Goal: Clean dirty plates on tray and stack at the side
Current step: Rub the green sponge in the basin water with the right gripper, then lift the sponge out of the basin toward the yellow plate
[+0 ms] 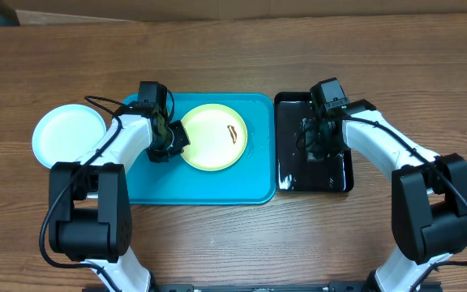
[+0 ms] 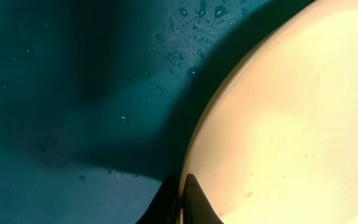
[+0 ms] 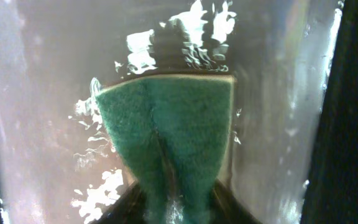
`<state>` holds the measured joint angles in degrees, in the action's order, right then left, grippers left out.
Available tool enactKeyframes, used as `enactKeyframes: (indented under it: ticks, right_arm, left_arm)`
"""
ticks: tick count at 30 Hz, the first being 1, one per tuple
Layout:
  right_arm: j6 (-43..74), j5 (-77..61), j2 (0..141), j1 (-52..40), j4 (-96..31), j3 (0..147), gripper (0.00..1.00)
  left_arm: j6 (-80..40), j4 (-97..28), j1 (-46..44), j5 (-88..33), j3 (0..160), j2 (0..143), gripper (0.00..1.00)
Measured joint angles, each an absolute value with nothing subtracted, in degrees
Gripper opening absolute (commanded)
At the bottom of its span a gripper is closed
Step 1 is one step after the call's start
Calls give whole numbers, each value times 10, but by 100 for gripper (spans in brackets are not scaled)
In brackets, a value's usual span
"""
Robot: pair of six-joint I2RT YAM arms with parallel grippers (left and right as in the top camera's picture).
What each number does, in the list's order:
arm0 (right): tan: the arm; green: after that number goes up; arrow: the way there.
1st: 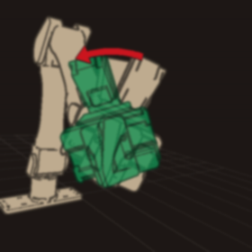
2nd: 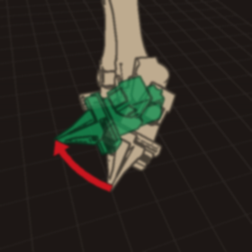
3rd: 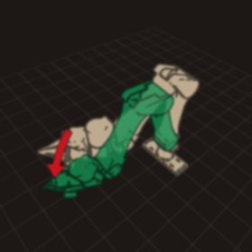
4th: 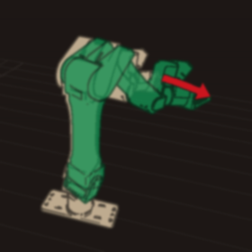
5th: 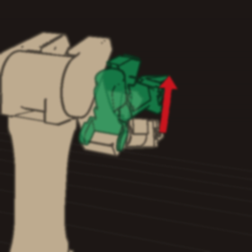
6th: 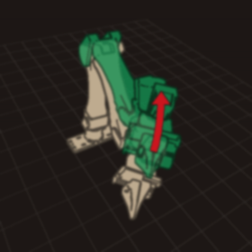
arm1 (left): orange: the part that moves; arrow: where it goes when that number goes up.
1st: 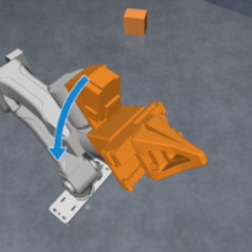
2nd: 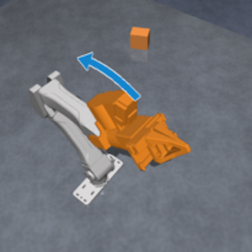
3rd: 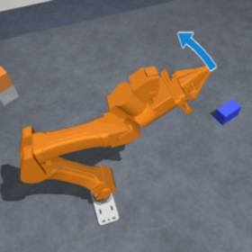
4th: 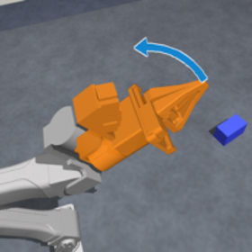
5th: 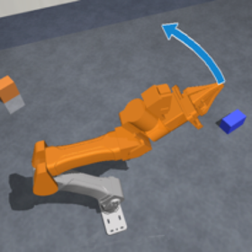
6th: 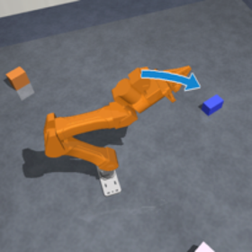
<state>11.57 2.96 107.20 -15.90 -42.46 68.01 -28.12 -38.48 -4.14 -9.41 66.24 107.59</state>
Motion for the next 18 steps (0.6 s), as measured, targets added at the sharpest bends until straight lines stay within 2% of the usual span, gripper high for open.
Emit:
enactKeyframes:
  ticks: [2,7,18]
  right_arm:
    - [118,29,1072,-159,-426,680,4]
    - [114,29,1072,-159,-435,681,4]
    - [91,29,1072,-159,-549,775,4]
  left_arm:
    - [-281,-385,-41,-94,662,1076,4]
    - [-281,-385,-41,-94,662,1076,4]
    - [-281,-385,-41,-94,662,1076,4]
